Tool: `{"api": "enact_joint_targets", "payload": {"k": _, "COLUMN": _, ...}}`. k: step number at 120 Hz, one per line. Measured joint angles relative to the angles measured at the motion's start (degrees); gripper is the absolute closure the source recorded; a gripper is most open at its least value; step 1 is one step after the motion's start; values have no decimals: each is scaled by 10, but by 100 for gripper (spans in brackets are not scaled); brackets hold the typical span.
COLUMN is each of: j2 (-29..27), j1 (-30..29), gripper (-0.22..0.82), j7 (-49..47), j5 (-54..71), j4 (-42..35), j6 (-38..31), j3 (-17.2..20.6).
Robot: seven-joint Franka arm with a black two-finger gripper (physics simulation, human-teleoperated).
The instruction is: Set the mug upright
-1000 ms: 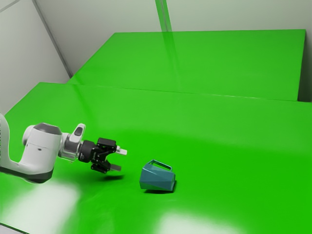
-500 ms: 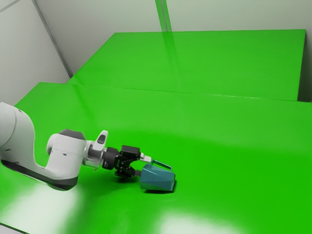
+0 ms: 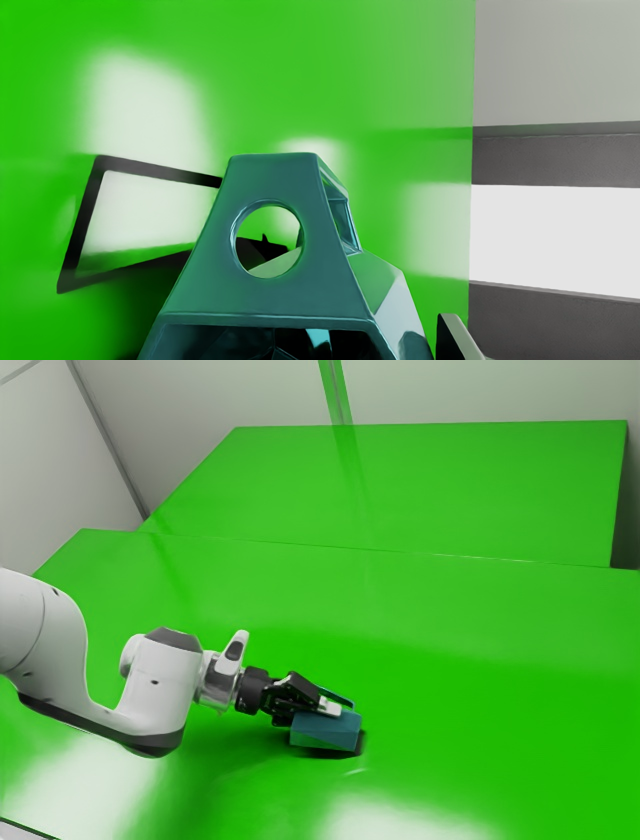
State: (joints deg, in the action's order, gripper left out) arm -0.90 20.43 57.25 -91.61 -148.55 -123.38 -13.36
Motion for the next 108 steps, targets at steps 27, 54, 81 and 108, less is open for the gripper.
{"api": "enact_joint_targets", "payload": {"k": 27, "j2": -7, "j1": -39, "gripper": 74, "j7": -1, "j5": 0, "j4": 1, "j6": -7, "j3": 0}}
{"api": "enact_joint_targets", "payload": {"k": 54, "j2": -45, "j1": -67, "gripper": 76, "j7": -15, "j5": 44, "j4": 44, "j6": -29, "j3": 10}}
{"api": "enact_joint_targets", "payload": {"k": 81, "j2": -58, "j1": -82, "gripper": 77, "j7": -97, "j5": 430, "j4": 244, "j6": -8, "j3": 5}}
{"api": "enact_joint_targets", "payload": {"k": 108, "j2": 27, "j1": -70, "gripper": 78, "j7": -244, "j5": 843, "j4": 340, "j6": 57, "j3": 25}}
